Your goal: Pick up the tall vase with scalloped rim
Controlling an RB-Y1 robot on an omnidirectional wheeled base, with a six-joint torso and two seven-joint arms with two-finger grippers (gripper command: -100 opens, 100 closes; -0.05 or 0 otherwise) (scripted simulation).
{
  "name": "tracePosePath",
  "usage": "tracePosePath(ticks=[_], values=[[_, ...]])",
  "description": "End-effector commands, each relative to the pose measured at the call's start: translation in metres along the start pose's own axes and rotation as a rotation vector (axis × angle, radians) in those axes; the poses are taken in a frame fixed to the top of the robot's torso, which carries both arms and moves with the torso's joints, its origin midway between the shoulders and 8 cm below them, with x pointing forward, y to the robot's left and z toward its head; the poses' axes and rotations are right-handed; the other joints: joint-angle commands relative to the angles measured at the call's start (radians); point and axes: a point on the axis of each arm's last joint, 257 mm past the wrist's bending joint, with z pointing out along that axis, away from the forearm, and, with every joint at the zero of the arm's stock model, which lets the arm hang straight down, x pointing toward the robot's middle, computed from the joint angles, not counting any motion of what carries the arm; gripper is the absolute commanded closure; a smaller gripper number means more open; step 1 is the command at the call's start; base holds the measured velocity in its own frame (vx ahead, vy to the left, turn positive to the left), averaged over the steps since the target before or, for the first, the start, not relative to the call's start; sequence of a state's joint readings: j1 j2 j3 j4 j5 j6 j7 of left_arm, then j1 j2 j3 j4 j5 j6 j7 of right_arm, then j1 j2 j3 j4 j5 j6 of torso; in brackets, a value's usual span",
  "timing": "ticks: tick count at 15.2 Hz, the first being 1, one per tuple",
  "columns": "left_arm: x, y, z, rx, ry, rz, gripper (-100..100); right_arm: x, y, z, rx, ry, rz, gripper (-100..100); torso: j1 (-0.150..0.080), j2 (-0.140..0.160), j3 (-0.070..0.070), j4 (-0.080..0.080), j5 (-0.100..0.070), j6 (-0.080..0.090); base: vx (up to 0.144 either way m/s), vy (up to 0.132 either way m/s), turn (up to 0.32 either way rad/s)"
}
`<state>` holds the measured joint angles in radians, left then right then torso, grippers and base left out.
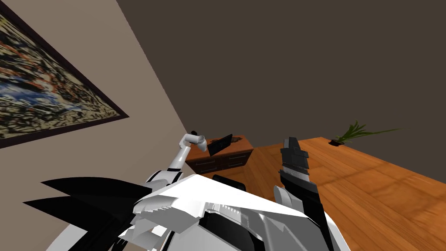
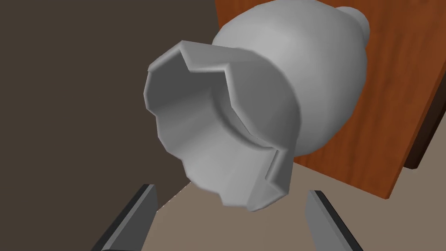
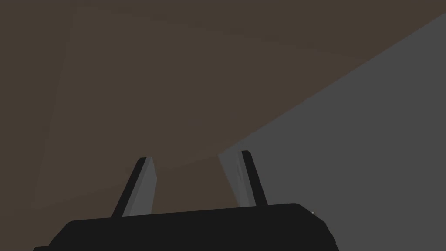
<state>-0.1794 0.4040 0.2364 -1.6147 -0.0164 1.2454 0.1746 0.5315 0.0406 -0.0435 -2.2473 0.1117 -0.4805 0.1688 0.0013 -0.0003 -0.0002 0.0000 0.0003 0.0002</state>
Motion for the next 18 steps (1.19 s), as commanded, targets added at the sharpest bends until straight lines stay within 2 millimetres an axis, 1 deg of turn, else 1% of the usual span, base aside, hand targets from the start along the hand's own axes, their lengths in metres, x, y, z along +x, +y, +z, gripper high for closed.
tracePosePath(ticks=[1,7,8,17,18], values=[[-0.004,0.009,0.001,-0.05,-0.01,-0.009,-100,0.0,0.0,0.0,0.0,0.0,0.0,0,0.0,0.0,0.0,0.0,0.0,0.0,-0.009,0.015,-0.128],[-0.011,0.026,0.0,-0.158,-0.031,-0.031,-100,0.0,0.0,0.0,0.0,0.0,0.0,0,0.0,0.0,0.0,0.0,0.0,0.0,-0.006,0.012,-0.083],[-0.011,0.026,0.0,-0.158,-0.031,-0.031,-100,0.0,0.0,0.0,0.0,0.0,0.0,0,0.0,0.0,0.0,0.0,0.0,0.0,-0.006,0.012,-0.037],[-0.019,0.052,-0.008,-0.341,-0.062,-0.072,-100,0.0,0.0,0.0,0.0,0.0,0.0,0,0.0,0.0,0.0,0.0,0.0,0.0,-0.005,0.014,-0.093],[-0.019,0.052,-0.008,-0.341,-0.062,-0.072,-100,0.0,0.0,0.0,0.0,0.0,0.0,0,0.0,0.0,0.0,0.0,0.0,0.0,-0.001,0.012,-0.067]])
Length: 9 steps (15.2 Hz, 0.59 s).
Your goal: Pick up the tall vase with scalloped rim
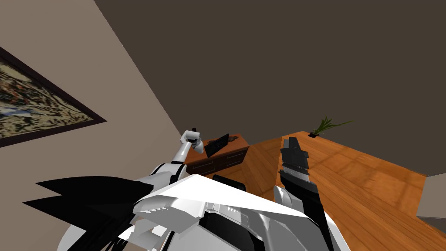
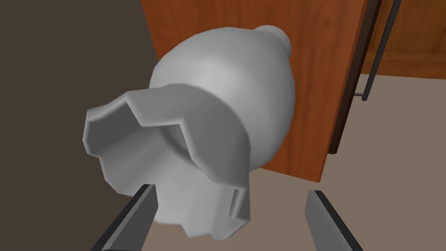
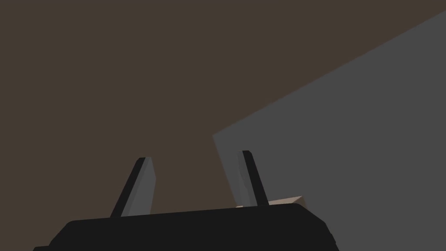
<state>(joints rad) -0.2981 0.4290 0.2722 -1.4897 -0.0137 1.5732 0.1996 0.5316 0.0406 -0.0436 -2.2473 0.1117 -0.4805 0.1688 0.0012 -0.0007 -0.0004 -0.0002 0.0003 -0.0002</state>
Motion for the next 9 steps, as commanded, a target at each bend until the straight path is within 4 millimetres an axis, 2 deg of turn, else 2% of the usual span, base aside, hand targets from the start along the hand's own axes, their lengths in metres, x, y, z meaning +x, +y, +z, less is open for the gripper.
tracePosePath(ticks=[1,3,4,9], values=[[-0.002,0.006,-0.001,-0.036,-0.005,-0.007,-100,0.0,0.0,0.0,0.0,0.0,0.0,0,0.0,0.0,0.0,0.0,0.0,0.0,-0.001,0.01,-0.062],[-0.003,0.011,-0.002,-0.065,-0.009,-0.013,-100,0.0,0.0,0.0,0.0,0.0,0.0,0,0.0,0.0,0.0,0.0,0.0,0.0,-0.001,0.011,-0.077],[-0.001,0.006,-0.001,-0.045,-0.007,-0.009,-100,0.0,0.0,0.0,0.0,0.0,0.0,0,0.0,0.0,0.0,0.0,0.0,0.0,0.0,0.008,-0.027],[0.002,0.014,0.018,-0.047,-0.005,-0.004,-100,0.0,0.0,0.0,0.0,0.0,0.0,0,0.0,-0.001,-0.001,0.0,0.0,0.0,0.018,0.013,0.019]])
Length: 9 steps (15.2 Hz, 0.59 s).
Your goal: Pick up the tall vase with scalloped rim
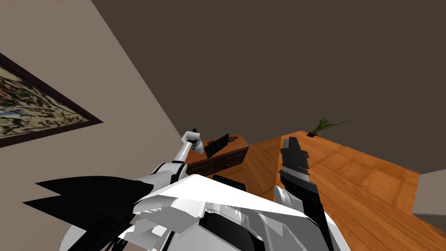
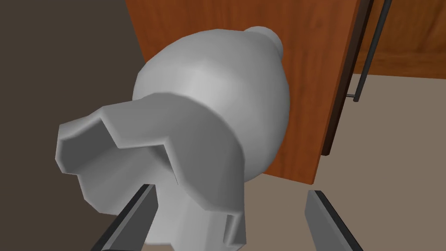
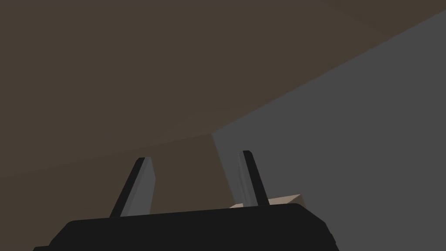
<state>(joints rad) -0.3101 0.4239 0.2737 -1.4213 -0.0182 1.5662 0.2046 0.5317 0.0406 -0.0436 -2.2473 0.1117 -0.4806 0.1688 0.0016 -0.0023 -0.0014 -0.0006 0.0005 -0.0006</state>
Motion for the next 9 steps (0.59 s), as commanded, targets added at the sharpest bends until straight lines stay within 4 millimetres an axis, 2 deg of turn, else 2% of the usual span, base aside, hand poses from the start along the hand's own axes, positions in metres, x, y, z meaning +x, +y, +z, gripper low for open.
tracePosePath(ticks=[1,2,6,9], values=[[0.0,0.0,0.0,0.0,0.0,0.0,-100,0.0,0.0,0.0,0.0,0.0,0.0,0,0.0,0.0,0.0,0.0,0.0,0.0,0.012,0.007,0.007],[0.0,0.0,0.001,0.002,0.0,0.0,100,0.0,0.0,0.0,0.0,0.0,0.0,0,0.0,0.0,0.0,0.0,0.0,0.0,0.0,0.0,0.0],[0.003,0.0,0.001,0.001,0.006,0.002,100,0.0,0.0,0.0,0.0,0.0,0.0,0,-0.002,0.001,0.0,0.0,-0.002,-0.001,0.0,0.0,-0.005],[-0.002,-0.004,-0.014,0.0,-0.001,-0.004,100,0.0,0.0,0.0,0.0,0.0,0.0,0,-0.002,0.002,0.001,0.001,-0.003,-0.001,-0.019,-0.013,-0.017]])
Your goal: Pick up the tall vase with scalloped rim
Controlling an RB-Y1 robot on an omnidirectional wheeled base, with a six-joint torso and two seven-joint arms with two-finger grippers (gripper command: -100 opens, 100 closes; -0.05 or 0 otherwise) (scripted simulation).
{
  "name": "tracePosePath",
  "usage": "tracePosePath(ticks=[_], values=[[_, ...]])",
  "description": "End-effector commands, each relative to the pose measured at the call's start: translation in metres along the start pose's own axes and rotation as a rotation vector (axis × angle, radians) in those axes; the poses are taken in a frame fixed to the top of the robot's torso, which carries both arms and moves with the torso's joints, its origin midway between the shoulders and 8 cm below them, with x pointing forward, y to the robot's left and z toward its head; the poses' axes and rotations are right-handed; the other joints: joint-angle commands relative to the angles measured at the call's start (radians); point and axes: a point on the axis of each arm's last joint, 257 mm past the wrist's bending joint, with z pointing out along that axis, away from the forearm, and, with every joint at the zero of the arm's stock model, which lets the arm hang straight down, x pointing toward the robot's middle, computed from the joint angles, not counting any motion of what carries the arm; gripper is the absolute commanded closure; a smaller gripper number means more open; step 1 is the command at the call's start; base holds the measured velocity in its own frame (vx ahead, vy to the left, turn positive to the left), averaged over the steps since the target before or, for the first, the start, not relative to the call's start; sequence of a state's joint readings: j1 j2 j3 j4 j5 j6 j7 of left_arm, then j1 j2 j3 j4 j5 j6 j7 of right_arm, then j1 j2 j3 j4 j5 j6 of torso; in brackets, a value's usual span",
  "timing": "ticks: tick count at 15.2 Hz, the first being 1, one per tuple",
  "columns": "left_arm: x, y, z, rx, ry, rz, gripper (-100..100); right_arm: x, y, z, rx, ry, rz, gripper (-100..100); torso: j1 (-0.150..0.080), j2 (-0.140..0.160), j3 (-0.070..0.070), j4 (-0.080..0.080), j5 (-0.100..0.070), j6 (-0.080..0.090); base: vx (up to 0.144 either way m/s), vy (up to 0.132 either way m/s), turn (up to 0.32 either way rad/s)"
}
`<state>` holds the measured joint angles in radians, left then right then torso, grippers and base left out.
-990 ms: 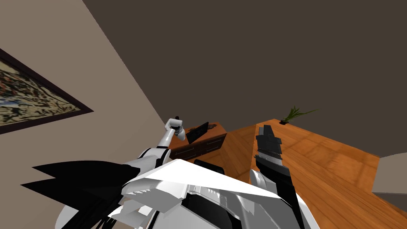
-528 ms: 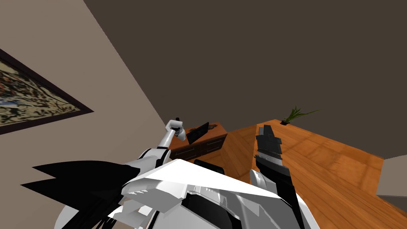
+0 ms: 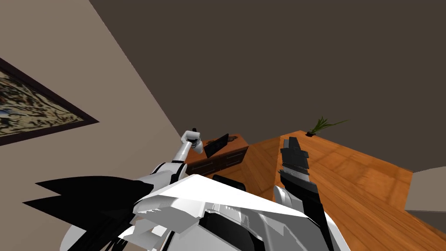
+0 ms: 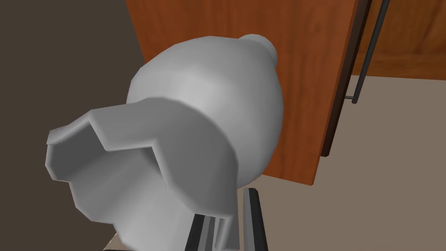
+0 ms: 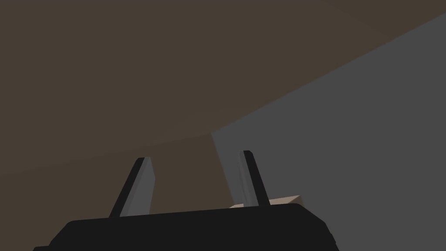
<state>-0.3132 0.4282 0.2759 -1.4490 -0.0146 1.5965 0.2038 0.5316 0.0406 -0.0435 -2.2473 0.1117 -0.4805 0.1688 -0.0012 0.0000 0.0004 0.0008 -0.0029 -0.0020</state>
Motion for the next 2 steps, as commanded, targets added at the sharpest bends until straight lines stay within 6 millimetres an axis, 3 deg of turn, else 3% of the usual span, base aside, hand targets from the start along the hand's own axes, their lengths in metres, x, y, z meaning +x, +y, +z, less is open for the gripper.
tracePosePath(ticks=[1,2], values=[[-0.0012,-0.0021,-0.0073,-0.002,-0.002,-0.002,100,0.0,0.0,0.0,0.0,0.0,0.0,0,0.0,0.0,0.0,0.0,0.0,0.0,-0.024,-0.017,-0.013],[-0.0007,-0.0012,-0.0028,-0.001,-0.001,-0.001,100,0.0,0.0,0.0,0.0,0.0,0.0,0,0.0,0.0,0.0,0.0,0.0,0.0,-0.013,-0.008,-0.006]])
